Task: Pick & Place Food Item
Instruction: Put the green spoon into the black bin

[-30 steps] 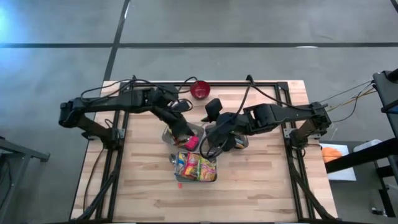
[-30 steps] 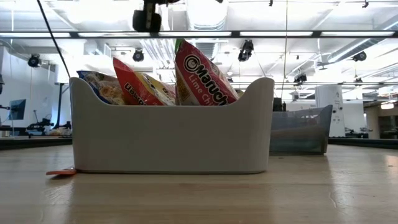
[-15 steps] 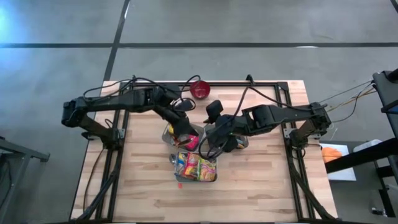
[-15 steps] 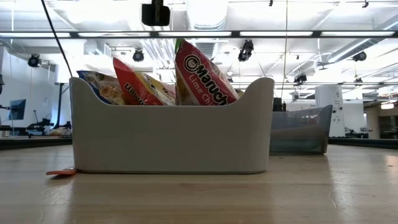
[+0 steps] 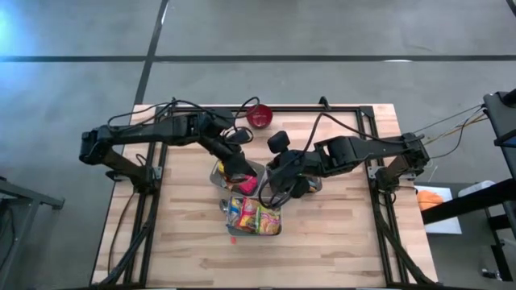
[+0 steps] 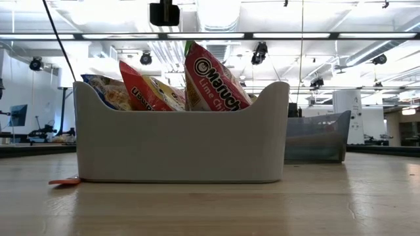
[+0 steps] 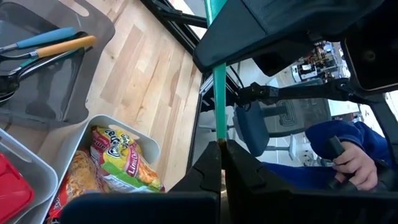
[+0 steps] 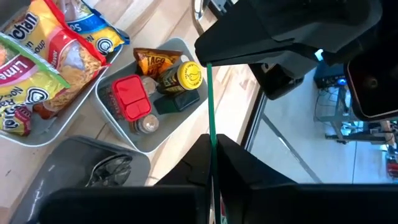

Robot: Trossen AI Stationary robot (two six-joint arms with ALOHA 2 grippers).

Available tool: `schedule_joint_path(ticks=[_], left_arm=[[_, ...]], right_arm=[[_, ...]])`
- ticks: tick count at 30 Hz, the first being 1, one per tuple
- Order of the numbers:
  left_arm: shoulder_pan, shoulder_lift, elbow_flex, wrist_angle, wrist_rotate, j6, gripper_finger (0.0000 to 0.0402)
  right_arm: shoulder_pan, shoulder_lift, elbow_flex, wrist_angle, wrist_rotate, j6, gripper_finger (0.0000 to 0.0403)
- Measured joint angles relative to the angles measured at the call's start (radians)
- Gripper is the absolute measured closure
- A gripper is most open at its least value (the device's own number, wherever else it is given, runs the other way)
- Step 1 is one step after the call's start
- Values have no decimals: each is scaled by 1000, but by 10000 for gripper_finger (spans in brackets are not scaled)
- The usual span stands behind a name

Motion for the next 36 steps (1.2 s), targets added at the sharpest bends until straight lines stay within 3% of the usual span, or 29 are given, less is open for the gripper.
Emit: schedule_joint_path(ticks=[8, 14, 19, 24, 31, 36], left_arm=[[2, -3, -1, 10, -13, 31, 378], [3, -11, 21, 39, -18, 101, 310], [15, -21, 54, 44, -4, 108, 247], [42, -28, 105, 44, -7, 121, 199], [72, -66, 151, -20, -7, 139, 169], [74, -137, 139, -90, -12, 184, 169]], right_arm=[[0, 0, 0, -34, 0, 114, 394], [-12, -2, 1, -87, -6, 320, 394], [-36, -4, 0, -169, -97, 485, 395], [-47, -5, -31, -199, -122, 573, 395], [-81, -9, -185, -189, -127, 736, 395], [-82, -59, -393, -82, -146, 839, 395]])
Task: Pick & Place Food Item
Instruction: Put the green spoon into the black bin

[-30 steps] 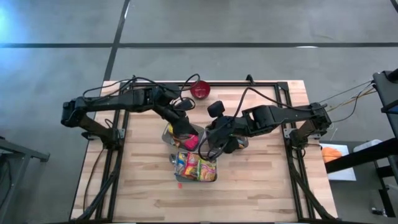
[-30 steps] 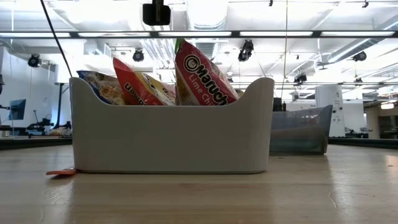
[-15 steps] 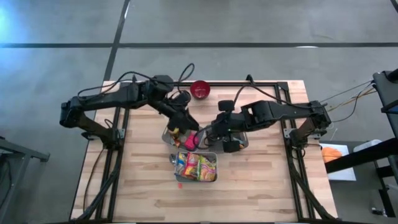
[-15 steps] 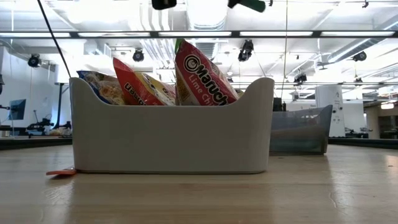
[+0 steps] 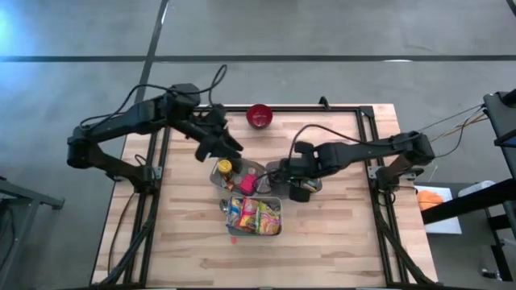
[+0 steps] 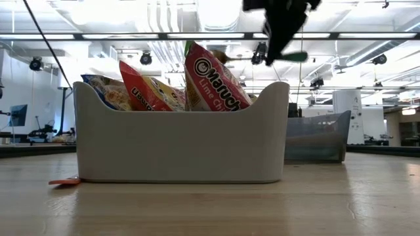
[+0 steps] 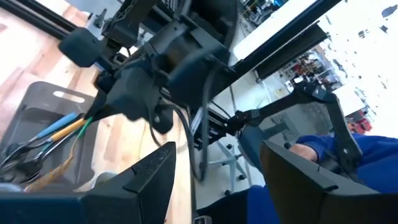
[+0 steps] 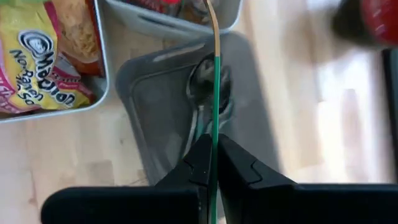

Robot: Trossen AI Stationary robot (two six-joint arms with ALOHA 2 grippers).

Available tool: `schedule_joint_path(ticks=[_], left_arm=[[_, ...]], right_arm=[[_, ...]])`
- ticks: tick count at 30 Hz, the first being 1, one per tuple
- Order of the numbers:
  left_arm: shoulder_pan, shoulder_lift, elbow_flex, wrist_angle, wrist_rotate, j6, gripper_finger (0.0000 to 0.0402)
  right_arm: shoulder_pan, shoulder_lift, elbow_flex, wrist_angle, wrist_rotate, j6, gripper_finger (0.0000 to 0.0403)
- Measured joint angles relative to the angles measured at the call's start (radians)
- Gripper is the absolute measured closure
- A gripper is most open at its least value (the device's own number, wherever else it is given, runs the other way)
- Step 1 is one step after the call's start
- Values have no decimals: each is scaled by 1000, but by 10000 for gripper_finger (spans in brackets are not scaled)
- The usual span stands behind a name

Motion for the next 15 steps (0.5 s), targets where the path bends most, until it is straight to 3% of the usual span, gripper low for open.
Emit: schedule_joint_path(ticks=[5, 15], left_arm=[[0, -76, -34, -41, -43, 22, 168], [0, -139, -36, -74, -120, 49, 168]], right_arm=[[-1, -114, -240, 213, -94, 90, 395], [-9, -258, -594, 524, -126, 294, 395]])
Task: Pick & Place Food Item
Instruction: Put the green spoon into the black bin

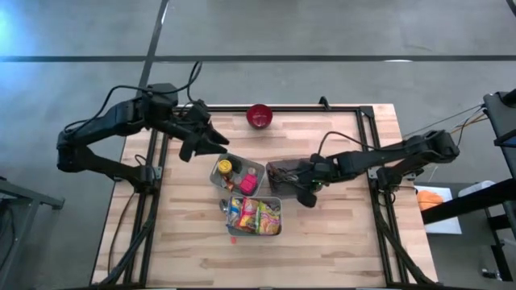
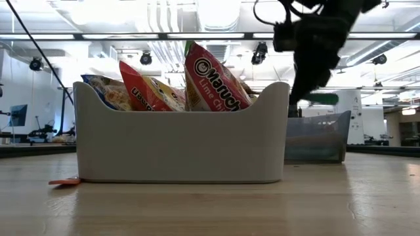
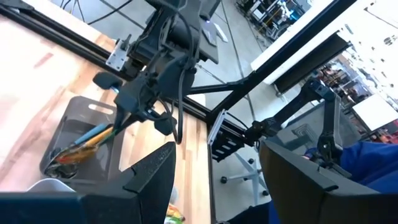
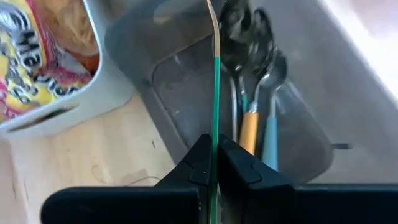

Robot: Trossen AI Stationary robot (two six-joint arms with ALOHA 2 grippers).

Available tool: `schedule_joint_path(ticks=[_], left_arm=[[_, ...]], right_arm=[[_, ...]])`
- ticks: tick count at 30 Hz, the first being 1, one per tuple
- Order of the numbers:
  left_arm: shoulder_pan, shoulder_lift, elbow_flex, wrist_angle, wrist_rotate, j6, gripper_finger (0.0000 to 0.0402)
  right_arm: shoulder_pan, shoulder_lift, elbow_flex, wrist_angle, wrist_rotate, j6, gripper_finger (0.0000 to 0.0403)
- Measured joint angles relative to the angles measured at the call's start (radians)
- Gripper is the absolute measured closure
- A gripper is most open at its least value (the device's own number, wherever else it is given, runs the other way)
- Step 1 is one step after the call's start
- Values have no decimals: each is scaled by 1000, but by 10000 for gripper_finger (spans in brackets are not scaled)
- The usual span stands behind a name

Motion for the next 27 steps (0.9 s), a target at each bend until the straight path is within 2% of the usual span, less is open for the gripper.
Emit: schedule_joint_path(ticks=[12, 27], left_arm=[[13, 7, -6, -2, -15, 5, 168], [14, 7, -6, -30, -19, 4, 168]], right_arm=[[-46, 63, -100, 155, -17, -85, 395], [-81, 139, -100, 160, -74, -177, 395]])
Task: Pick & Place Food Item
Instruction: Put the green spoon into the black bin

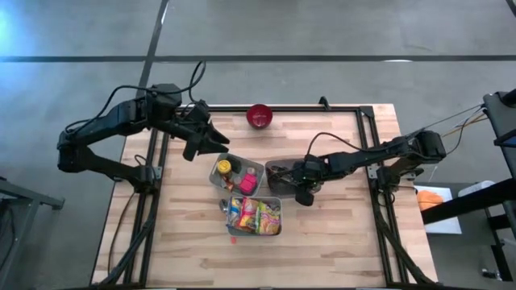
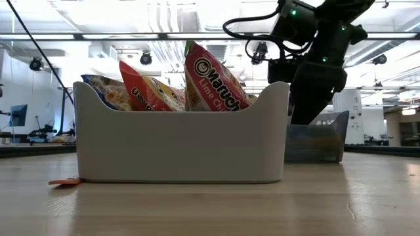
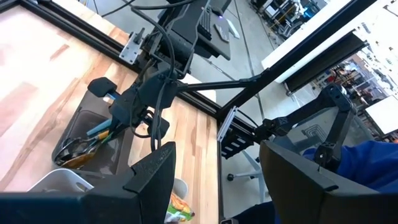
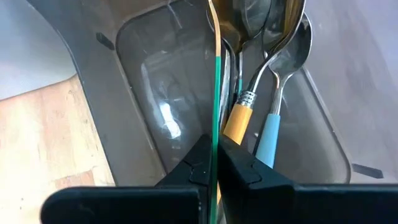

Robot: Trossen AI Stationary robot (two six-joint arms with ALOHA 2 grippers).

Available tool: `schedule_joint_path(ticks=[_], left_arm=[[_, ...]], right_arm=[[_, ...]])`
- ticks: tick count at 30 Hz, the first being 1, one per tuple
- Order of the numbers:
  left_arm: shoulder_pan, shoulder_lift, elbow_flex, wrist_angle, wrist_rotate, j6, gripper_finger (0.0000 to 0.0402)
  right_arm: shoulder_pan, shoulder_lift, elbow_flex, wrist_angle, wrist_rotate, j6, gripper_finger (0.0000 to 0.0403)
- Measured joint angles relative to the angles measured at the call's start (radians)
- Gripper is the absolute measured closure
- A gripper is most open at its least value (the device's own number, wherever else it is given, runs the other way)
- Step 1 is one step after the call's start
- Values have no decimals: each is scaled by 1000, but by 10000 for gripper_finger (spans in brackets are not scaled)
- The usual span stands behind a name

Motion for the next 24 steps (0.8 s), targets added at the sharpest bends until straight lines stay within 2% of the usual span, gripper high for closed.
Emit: schedule_joint_path(ticks=[11, 15, 19, 24], left_arm=[[0, 0, -10, -25, 0, 7, 168], [0, 0, -21, -24, 0, 14, 168], [0, 0, -27, -25, 0, 16, 168], [0, 3, -27, -29, 0, 16, 168]], right_arm=[[0, -11, -2, -2, -4, -3, 394], [0, -11, -2, 2, -36, -4, 390], [2, -12, 14, 7, -56, 21, 352], [-5, -14, 41, 7, -45, 58, 269]])
